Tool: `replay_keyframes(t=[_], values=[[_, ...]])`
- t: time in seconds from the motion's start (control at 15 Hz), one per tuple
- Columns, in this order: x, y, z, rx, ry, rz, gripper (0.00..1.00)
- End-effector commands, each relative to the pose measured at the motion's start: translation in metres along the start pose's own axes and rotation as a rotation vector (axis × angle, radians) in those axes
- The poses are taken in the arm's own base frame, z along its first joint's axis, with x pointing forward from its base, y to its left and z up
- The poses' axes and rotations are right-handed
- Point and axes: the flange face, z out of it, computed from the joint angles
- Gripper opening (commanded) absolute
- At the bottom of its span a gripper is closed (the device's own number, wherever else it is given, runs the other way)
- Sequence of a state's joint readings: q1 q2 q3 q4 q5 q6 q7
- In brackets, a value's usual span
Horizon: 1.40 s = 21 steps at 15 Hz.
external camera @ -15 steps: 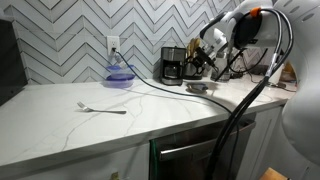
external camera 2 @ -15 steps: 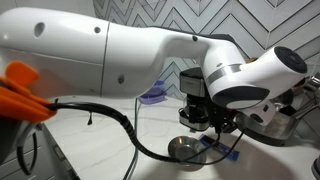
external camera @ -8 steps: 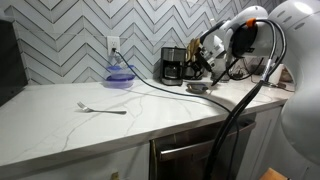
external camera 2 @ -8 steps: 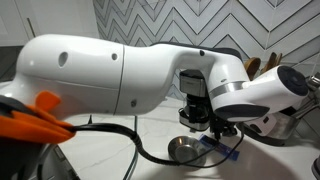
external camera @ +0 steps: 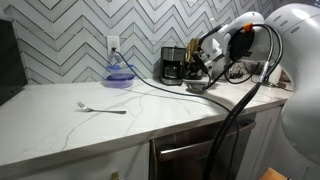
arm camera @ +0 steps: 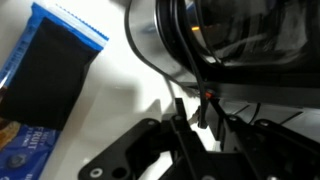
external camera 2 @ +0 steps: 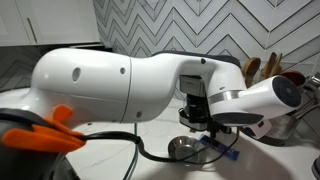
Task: Move the coffee maker cord to the left
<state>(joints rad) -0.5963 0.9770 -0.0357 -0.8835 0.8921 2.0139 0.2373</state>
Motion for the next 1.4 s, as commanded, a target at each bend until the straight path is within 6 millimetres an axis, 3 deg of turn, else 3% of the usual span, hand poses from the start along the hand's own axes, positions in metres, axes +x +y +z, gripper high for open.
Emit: replay_keyframes(t=[0.0, 0.2, 0.53, 0.8, 1.2, 1.27, 1.33], values=[[0.005, -0.001, 0.009, 0.042, 0.0, 0.027, 0.13], [0.004, -0.003, 0.011, 0.041, -0.005, 0.03, 0.0], [0.003, -0.005, -0.003, 0.01, 0.003, 0.039, 0.0], [0.002, -0.006, -0.028, -0.056, 0.013, 0.084, 0.0], [-0.021, -0.011, -0.054, -0.178, -0.128, 0.071, 0.0], [-0.022, -0.014, -0.056, -0.173, -0.134, 0.058, 0.17], [-0.021, -0.015, -0.056, -0.171, -0.121, 0.052, 0.27]])
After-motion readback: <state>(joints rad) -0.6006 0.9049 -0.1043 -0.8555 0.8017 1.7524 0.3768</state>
